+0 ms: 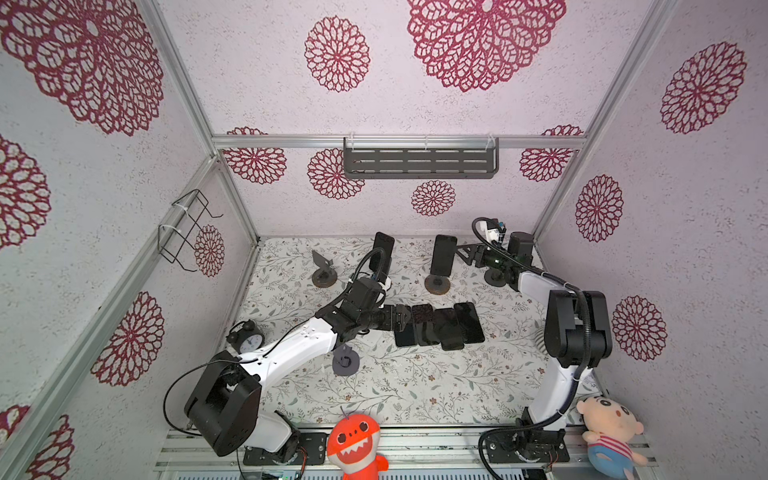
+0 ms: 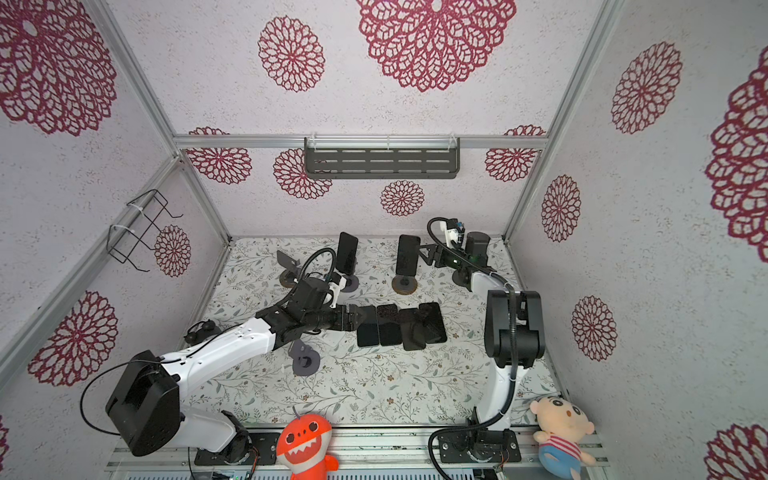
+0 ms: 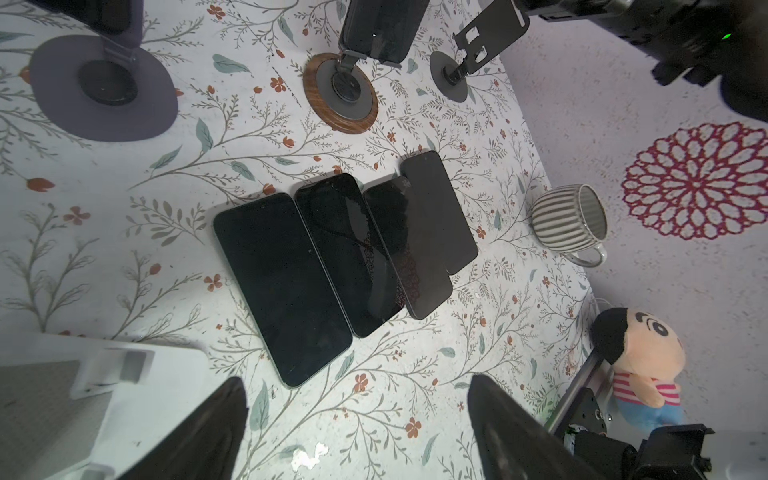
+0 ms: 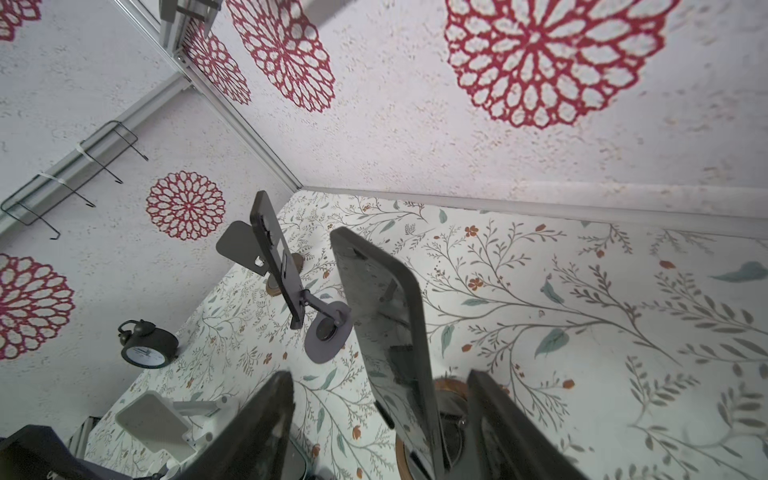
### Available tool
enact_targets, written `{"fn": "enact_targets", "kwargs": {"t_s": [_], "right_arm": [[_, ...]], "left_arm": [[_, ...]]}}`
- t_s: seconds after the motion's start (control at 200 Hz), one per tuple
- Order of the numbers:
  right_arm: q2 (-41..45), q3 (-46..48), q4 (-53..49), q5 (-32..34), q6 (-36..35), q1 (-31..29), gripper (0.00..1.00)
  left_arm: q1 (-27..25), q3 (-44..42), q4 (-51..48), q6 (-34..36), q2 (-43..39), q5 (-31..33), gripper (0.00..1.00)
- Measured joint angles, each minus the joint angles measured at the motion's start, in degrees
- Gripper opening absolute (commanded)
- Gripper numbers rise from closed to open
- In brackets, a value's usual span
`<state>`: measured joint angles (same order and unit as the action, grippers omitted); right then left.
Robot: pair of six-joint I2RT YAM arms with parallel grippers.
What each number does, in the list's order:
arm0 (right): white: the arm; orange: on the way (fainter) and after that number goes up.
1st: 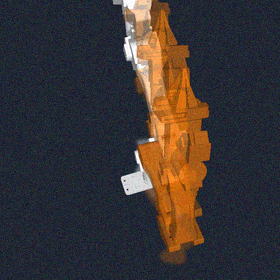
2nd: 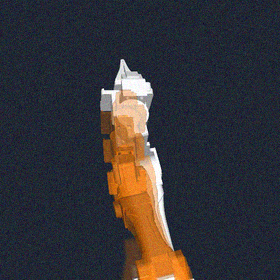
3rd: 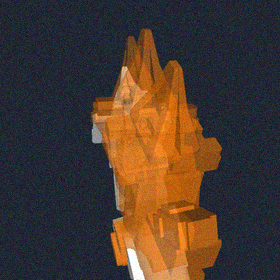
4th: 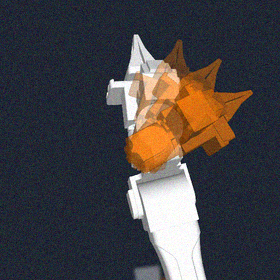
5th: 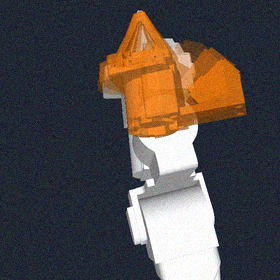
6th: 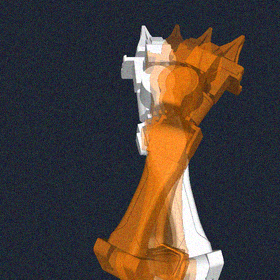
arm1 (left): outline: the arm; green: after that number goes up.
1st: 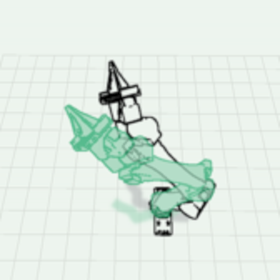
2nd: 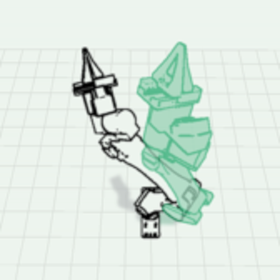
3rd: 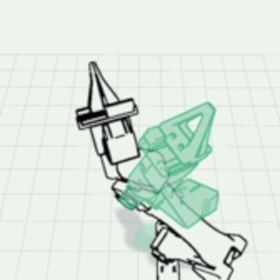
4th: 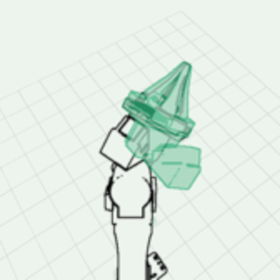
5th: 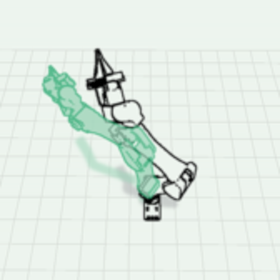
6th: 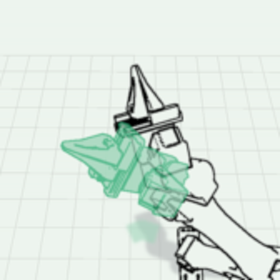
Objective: Remove the phone from the phone stand
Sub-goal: 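Move the right arm toward the back stands while the left gripper hovers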
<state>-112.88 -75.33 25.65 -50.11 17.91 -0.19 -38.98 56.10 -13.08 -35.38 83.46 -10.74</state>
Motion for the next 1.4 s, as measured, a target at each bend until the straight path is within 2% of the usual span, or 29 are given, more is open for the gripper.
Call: {"fn": "enact_targets", "kwargs": {"t_s": [0.225,0.46,0.806,0.951,1.041,1.116,1.401], "right_arm": [[-6.43,-3.72,9.09,-2.93,7.26,0.0,0.68],[-8.66,-4.7,17.4,-5.9,14.62,-0.07,0.62],[-11.15,-7.28,20.2,-8.76,17.84,-0.76,0.55],[-11.47,-7.23,20.44,-8.87,18.36,-1.01,0.45],[-11.47,-7.23,20.87,-8.96,18.29,-1.03,0.42],[-11.45,-6.82,21.24,-8.85,18.51,-1.05,0.34],[-11.45,-5.81,22.14,-8.7,18.69,-0.96,0.21]], "left_arm": [[-0.02,-0.9,0.55,-0.07,0.0,-1.01,0.87],[-0.04,-1.62,1.55,-0.24,0.07,-2.21,0.88],[-0.04,-1.62,1.95,-0.28,0.68,-2.86,0.87],[-0.04,-1.62,1.68,-0.46,0.68,-2.4,0.87],[-0.04,-1.62,1.66,-0.57,0.68,-2.34,0.87],[-0.04,-1.57,1.66,-0.66,0.76,-2.25,0.87],[-0.04,-1.38,1.29,-0.68,1.7,-2.05,0.87]]}}
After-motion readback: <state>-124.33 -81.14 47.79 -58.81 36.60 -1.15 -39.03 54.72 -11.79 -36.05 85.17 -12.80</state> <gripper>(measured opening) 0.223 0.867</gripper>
